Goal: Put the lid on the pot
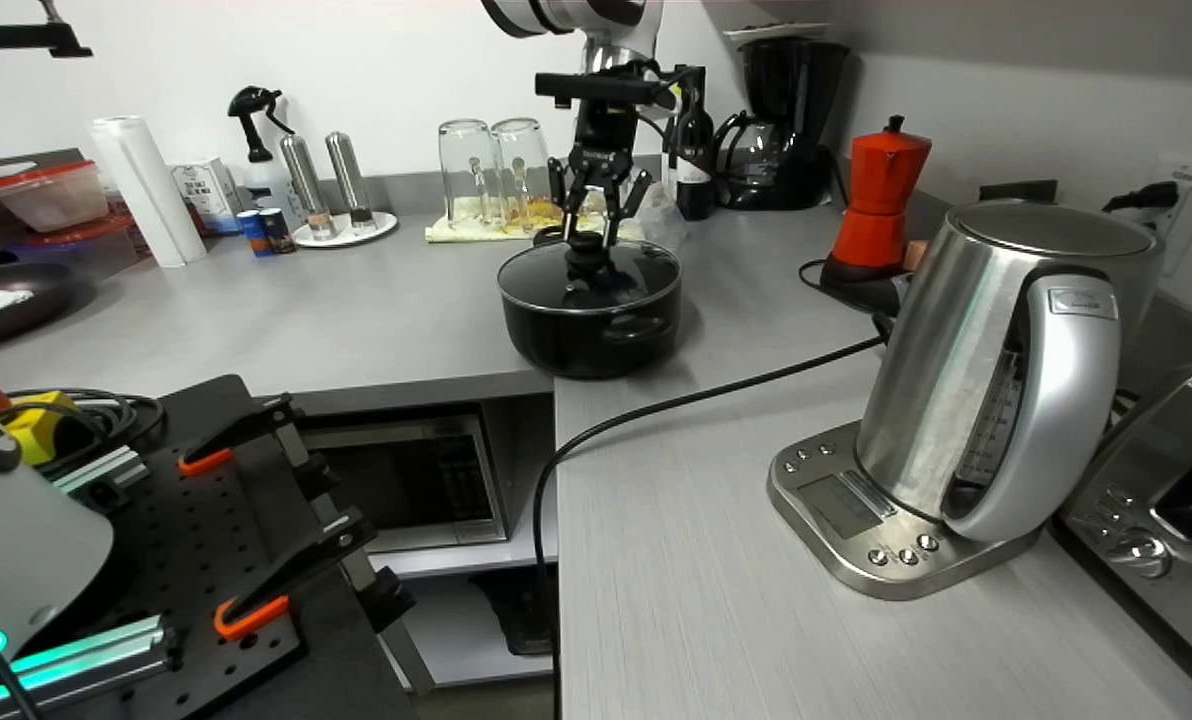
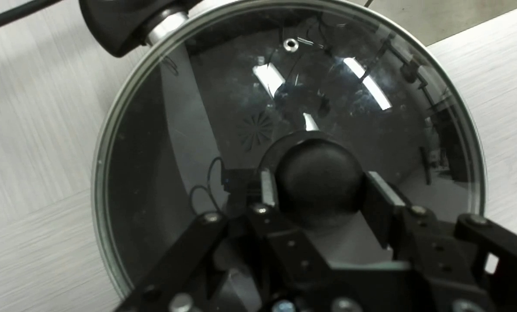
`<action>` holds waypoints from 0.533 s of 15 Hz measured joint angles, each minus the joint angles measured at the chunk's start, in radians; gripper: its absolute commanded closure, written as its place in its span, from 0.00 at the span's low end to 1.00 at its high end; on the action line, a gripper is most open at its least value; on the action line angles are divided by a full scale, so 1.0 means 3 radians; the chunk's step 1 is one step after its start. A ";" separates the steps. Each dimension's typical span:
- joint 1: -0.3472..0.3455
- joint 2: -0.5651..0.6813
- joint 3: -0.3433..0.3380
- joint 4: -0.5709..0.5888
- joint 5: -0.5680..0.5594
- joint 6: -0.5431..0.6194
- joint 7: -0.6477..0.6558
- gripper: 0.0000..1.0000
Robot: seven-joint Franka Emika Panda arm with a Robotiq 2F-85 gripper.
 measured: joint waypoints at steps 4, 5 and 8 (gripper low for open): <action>0.0004 0.0033 0.0000 0.0057 0.0000 -0.0055 0.0000 0.24; 0.0005 0.0035 -0.0001 0.0060 -0.0001 -0.0059 0.0000 0.23; 0.0013 0.0059 -0.0002 0.0059 -0.0001 -0.0061 0.0000 0.03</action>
